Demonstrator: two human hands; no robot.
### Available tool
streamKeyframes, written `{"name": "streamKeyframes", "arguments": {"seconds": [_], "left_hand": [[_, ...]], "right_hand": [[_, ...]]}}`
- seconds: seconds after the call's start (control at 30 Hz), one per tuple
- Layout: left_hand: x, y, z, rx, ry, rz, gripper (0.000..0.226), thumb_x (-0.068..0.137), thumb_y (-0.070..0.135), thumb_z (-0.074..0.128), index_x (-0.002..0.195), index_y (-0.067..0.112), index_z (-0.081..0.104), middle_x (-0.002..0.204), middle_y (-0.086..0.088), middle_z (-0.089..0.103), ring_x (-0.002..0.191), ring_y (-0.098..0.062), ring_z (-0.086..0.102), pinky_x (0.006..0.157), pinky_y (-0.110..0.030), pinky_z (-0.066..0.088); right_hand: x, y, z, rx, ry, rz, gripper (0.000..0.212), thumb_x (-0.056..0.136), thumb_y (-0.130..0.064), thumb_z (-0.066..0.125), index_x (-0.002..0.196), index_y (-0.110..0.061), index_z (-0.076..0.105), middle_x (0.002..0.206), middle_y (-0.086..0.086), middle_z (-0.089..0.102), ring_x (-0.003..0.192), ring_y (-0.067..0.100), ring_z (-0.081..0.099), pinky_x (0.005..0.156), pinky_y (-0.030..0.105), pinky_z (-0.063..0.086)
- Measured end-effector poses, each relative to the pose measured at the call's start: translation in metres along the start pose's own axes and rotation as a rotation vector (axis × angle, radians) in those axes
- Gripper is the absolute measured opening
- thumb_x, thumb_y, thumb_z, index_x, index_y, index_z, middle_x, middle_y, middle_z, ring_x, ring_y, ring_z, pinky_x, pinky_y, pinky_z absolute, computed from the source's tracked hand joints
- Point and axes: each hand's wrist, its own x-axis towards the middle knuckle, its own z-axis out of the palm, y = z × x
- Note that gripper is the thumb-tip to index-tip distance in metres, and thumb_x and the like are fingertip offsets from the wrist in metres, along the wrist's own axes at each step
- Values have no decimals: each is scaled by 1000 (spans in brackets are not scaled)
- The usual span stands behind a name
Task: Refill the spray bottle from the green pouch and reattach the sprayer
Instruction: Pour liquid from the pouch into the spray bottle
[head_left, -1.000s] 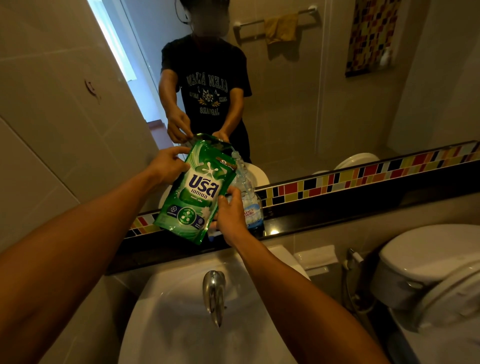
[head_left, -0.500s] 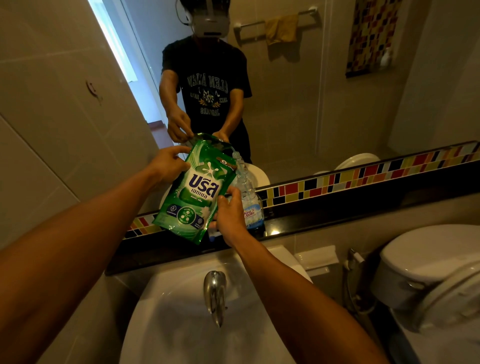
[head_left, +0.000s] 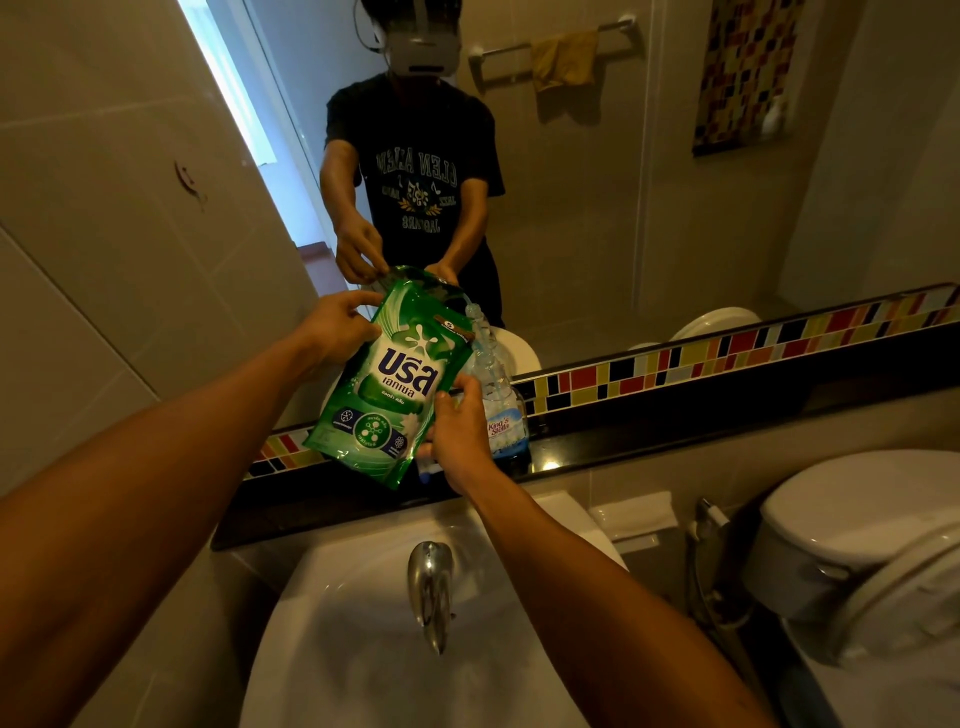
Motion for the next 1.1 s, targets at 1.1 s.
{"name": "streamKeyframes", "arguments": {"seconds": [1.1], "left_hand": [[1, 4, -3, 13, -12, -17, 48, 98, 5, 56, 142, 22, 48, 91, -7, 66, 73, -16, 67, 55, -26, 51]], "right_hand": [[-3, -5, 3, 40, -6, 24, 26, 112, -15, 41, 137, -21, 41, 133, 16, 63, 112, 34, 71, 59, 31, 64]]}}
